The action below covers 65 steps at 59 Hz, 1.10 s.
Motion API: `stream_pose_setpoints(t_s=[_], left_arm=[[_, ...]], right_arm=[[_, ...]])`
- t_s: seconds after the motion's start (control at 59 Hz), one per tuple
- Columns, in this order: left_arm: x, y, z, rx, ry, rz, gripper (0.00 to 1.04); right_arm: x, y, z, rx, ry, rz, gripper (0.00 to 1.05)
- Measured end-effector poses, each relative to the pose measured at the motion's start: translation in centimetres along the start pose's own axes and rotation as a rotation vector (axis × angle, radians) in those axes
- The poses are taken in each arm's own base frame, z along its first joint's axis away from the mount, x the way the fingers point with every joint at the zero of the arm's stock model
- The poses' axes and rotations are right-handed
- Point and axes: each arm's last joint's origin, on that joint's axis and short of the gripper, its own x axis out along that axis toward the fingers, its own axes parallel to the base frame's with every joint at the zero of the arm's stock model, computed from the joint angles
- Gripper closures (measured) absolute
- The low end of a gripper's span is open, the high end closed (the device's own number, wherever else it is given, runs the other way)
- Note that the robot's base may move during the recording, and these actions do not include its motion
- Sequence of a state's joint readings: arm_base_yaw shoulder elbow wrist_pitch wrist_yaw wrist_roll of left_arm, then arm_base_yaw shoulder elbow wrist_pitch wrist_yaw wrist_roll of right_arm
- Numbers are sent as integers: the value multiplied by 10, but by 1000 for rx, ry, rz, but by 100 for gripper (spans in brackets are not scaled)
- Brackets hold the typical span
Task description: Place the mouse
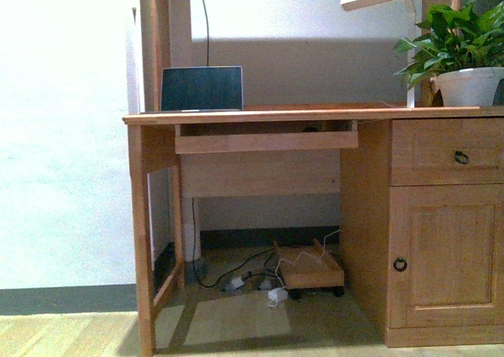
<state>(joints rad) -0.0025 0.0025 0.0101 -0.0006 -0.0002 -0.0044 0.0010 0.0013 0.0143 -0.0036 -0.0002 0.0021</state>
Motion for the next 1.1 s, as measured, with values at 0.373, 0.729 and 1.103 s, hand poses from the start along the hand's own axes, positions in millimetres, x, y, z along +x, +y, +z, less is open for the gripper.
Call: stream_pose_setpoints(t_s=[0.373, 0.729, 1.103], left_arm=[[0, 0, 0, 0, 0, 0, 8], [0, 0, 0, 0, 0, 0, 8], [0, 0, 0, 0, 0, 0, 8]], right_arm=[[0, 0, 0, 0, 0, 0, 7], [0, 0, 0, 0, 0, 0, 7], [0, 0, 0, 0, 0, 0, 7]])
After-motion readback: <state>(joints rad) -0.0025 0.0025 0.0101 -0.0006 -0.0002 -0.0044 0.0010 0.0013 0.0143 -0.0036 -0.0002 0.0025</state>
